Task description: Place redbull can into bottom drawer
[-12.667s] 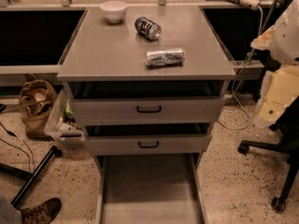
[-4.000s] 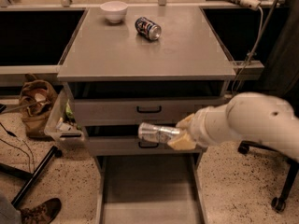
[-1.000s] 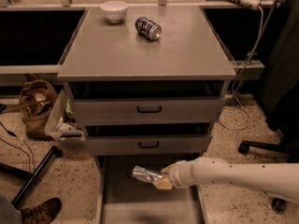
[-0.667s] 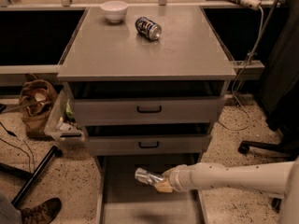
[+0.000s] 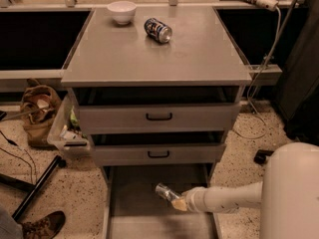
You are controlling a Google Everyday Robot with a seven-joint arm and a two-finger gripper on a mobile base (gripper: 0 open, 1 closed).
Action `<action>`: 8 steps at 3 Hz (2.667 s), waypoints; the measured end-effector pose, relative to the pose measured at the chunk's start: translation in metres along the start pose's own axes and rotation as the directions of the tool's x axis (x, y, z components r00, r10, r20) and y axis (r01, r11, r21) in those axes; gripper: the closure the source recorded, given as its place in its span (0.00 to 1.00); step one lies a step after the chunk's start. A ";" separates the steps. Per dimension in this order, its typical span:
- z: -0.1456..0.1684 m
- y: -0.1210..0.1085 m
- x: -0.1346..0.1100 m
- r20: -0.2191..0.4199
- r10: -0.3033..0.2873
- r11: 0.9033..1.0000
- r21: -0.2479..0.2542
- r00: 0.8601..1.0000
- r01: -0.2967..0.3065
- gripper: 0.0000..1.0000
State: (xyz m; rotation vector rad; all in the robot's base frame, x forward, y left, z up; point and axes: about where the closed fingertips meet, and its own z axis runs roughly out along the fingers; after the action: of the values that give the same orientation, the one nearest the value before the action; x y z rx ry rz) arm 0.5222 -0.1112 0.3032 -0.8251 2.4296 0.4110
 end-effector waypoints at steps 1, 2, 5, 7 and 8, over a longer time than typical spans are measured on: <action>0.023 -0.005 0.025 -0.013 0.099 0.995 -0.031 0.995 -0.100 1.00; 0.040 0.003 0.038 -0.039 0.144 0.984 -0.104 0.989 -0.147 1.00; 0.088 -0.001 0.057 -0.077 0.148 0.984 -0.090 0.986 -0.154 1.00; 0.117 0.000 0.071 -0.108 0.156 0.981 -0.102 0.982 -0.167 1.00; 0.127 -0.001 0.078 -0.126 0.165 0.978 -0.107 0.978 -0.178 1.00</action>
Offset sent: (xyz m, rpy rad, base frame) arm -0.0180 0.0089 -0.0732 0.1767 0.2110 -0.0473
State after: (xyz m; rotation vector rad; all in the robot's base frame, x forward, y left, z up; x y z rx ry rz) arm 0.5202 -0.0927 0.1557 -0.7069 2.6164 0.5920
